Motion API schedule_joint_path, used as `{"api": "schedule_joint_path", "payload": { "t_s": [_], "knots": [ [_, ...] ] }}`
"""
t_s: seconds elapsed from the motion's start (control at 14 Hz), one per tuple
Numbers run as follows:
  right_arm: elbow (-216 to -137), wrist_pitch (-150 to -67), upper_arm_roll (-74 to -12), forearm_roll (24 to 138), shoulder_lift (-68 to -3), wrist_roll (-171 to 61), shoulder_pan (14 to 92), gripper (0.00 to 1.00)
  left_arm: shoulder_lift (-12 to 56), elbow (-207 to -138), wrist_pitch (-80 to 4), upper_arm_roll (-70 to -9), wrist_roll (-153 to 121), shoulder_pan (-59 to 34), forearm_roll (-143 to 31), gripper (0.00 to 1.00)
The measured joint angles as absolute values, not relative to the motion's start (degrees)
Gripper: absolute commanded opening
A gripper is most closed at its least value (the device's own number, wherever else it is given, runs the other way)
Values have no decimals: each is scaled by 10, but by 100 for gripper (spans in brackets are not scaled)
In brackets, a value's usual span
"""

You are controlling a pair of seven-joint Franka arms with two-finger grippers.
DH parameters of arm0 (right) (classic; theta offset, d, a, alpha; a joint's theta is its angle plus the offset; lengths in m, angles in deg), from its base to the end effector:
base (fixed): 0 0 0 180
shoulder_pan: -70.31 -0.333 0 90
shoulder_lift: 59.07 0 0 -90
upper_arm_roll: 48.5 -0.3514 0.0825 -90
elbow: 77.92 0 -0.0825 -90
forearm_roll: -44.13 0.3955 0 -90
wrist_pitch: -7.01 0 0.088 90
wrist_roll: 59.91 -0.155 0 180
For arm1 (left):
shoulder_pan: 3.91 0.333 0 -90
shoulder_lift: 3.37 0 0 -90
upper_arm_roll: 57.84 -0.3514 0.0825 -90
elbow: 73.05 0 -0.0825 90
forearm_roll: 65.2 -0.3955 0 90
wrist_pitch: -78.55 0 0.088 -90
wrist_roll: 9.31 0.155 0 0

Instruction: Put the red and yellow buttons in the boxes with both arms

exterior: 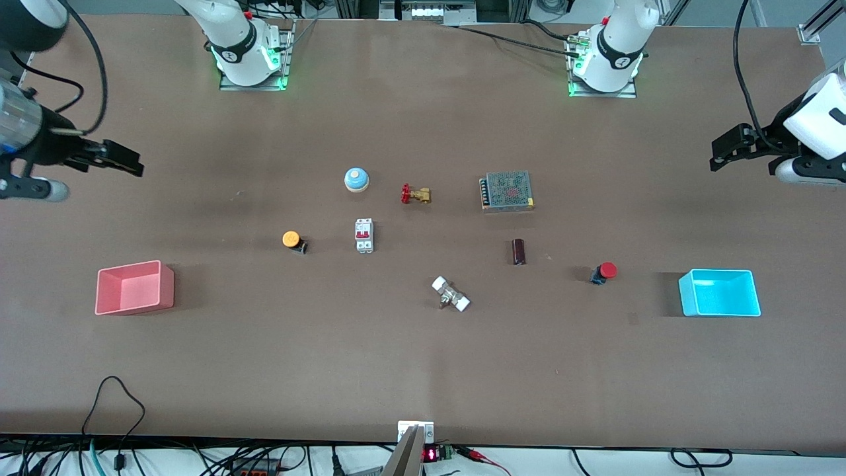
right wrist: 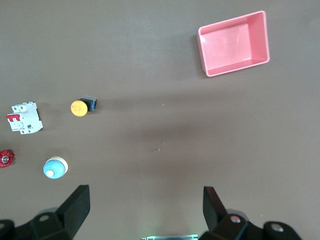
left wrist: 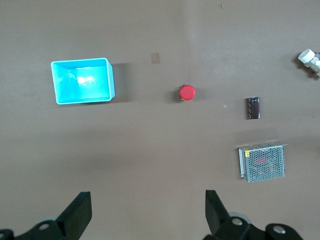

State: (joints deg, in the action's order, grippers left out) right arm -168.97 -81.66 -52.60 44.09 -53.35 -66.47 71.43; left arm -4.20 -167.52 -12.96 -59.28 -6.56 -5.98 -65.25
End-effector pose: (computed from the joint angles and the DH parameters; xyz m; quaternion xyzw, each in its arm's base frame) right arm 0.5841 0.0286 0.5440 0.9970 -0.0311 -0.0705 0.0027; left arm 0.5595 -0.0059 0.5846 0.9994 -0.0295 -0.0186 0.0001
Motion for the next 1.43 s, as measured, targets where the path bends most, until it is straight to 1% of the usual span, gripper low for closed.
{"api": "schedule_joint_path", "payload": {
  "t_s": [0.14,0.29,0.57,0.86,1.0,1.21,1.43],
  "knots": [
    [-1712,-855,-545,441,-524,-666,712,100,-39,-1675,-125,-593,-66,-60,-652,100],
    [-1753,-928,-560,441,-519,-684,705,100,-22,-1676,-121,-590,-65,-67,-652,100],
    [-1838,-1049,-582,441,-515,-748,697,100,55,-1674,-135,-580,-61,-91,-652,100],
    [-1935,-1189,-609,441,-512,-793,694,100,139,-1673,-228,-578,0,-102,-653,100],
    [-1967,-1243,-622,441,-504,-821,689,100,177,-1673,-279,-579,13,-102,-669,100],
    [-1976,-1291,-625,441,-477,-846,681,100,222,-1684,-357,-578,18,-109,-689,100],
    [-1977,-1348,-625,441,-438,-865,676,100,249,-1719,-443,-578,18,-115,-691,100]
  ]
}}
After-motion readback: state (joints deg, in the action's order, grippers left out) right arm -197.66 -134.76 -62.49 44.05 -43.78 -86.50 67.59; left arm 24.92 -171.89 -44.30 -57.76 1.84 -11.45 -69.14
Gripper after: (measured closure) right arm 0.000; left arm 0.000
